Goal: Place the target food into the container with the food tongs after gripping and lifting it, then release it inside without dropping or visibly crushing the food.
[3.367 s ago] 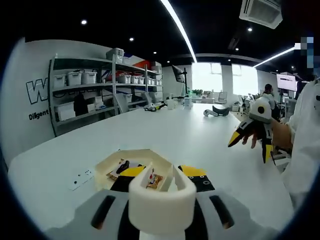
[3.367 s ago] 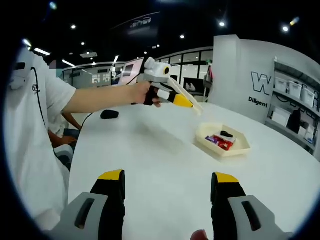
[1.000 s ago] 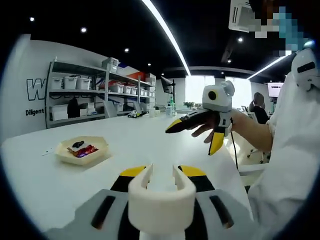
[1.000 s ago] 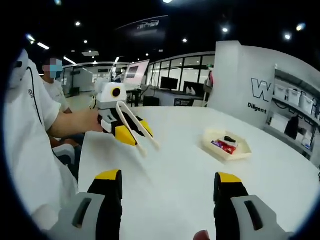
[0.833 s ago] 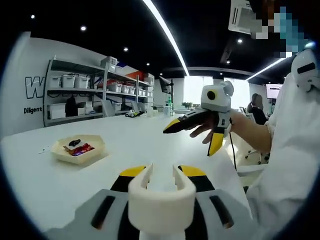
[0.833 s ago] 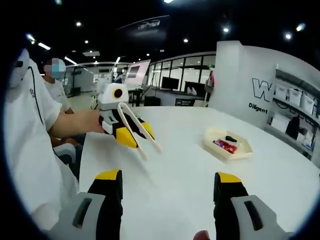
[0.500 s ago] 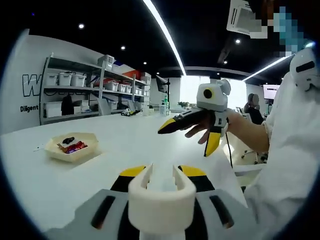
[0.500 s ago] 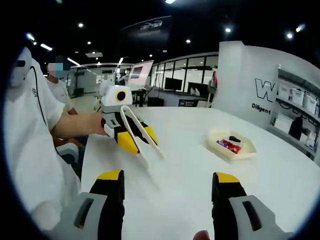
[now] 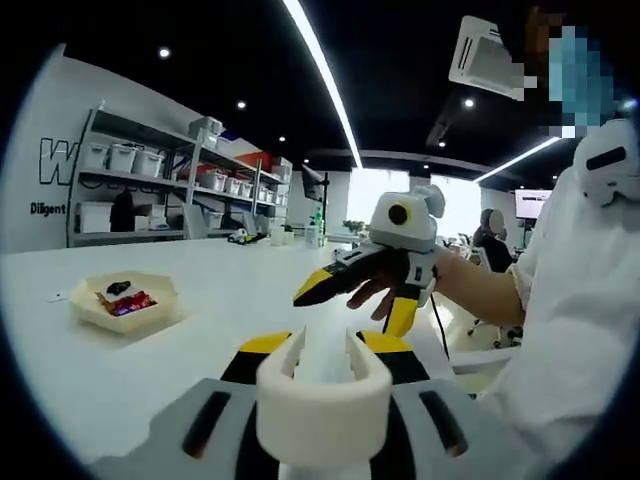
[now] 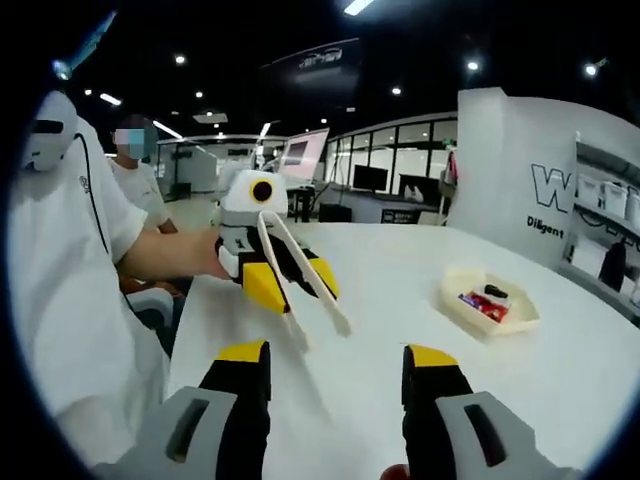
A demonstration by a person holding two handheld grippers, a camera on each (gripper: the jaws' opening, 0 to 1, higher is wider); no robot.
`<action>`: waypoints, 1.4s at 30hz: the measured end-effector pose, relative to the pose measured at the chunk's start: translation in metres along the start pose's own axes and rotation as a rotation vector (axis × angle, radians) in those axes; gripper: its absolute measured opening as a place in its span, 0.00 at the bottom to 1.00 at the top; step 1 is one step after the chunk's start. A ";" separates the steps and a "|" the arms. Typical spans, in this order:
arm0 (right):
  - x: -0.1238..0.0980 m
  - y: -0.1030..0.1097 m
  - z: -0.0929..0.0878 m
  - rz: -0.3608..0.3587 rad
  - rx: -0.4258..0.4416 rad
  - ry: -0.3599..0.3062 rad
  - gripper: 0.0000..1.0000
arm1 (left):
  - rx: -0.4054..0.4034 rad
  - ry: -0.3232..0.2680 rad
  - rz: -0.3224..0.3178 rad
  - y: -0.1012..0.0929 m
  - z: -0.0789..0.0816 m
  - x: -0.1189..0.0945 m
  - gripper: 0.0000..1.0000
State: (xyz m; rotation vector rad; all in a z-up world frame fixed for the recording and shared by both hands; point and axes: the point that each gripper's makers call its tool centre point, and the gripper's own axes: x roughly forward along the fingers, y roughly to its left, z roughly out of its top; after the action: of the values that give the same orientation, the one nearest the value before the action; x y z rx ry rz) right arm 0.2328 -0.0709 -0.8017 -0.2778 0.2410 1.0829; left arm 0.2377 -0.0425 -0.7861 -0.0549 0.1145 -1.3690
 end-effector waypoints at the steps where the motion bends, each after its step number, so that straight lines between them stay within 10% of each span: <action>1: 0.001 0.002 0.000 0.009 0.002 -0.001 0.46 | -0.002 -0.003 -0.006 -0.001 0.001 0.000 0.23; 18: 0.010 0.023 0.010 0.163 -0.157 0.023 0.16 | -0.013 0.020 -0.040 -0.007 -0.003 0.000 0.23; 34: 0.010 0.024 0.024 0.202 -0.231 0.010 0.40 | 0.010 0.021 -0.059 -0.008 0.000 -0.007 0.23; 42: 0.018 0.025 0.010 0.251 -0.221 0.054 0.34 | 0.020 0.010 -0.096 -0.016 0.002 -0.007 0.23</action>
State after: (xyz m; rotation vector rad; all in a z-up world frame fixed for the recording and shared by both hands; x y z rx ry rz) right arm 0.2193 -0.0417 -0.8007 -0.4848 0.2084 1.3543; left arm 0.2211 -0.0388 -0.7820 -0.0374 0.1079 -1.4658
